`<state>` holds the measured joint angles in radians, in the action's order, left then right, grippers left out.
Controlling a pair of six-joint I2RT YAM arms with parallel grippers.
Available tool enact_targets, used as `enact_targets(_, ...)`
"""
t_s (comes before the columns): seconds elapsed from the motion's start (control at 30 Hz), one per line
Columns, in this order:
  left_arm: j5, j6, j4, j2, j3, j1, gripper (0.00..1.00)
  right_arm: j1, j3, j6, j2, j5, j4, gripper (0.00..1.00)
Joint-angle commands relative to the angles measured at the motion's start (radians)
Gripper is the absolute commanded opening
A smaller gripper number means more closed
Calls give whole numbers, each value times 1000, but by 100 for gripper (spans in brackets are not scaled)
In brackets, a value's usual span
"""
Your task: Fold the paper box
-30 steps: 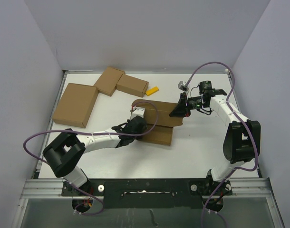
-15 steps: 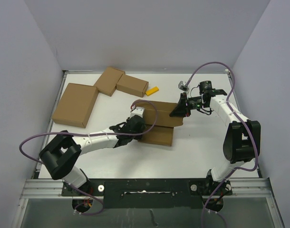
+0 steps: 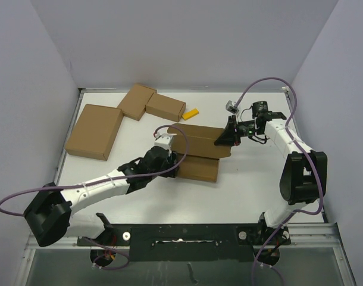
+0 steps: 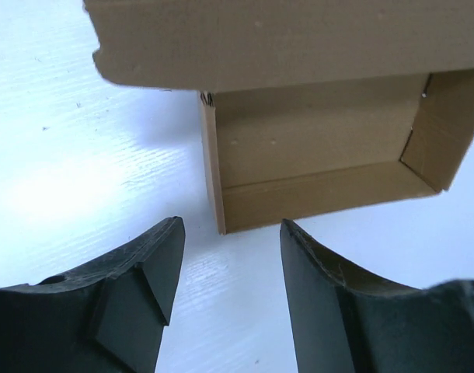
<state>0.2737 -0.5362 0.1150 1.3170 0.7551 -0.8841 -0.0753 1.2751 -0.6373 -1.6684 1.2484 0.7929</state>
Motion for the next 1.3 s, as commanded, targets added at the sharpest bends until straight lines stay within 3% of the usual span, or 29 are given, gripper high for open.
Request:
enact_targets(0.0,-87,42,-104,-118,-54,15,53,27,18,9,-1,32,-11,0)
enact_targets(0.23,-183,62,-208,-249,-164,88,58,136,42,-22,-18,13,49,0)
enact_targets(0.5,-302,34,-253,-271,-199,183,58,323,169,-231,-188,1,325,0)
enact_targets(0.77,-445,0,-366,-186,-197,273,57,349,133,-83,-190,-96,187,3)
enact_targets(1.0,-506,5,-416,-130,-181,320,57,349,125,-52,-180,-132,153,18)
enact_targets(1.27,-592,92,-508,41,-68,348,57,349,108,-34,-133,-164,119,50)
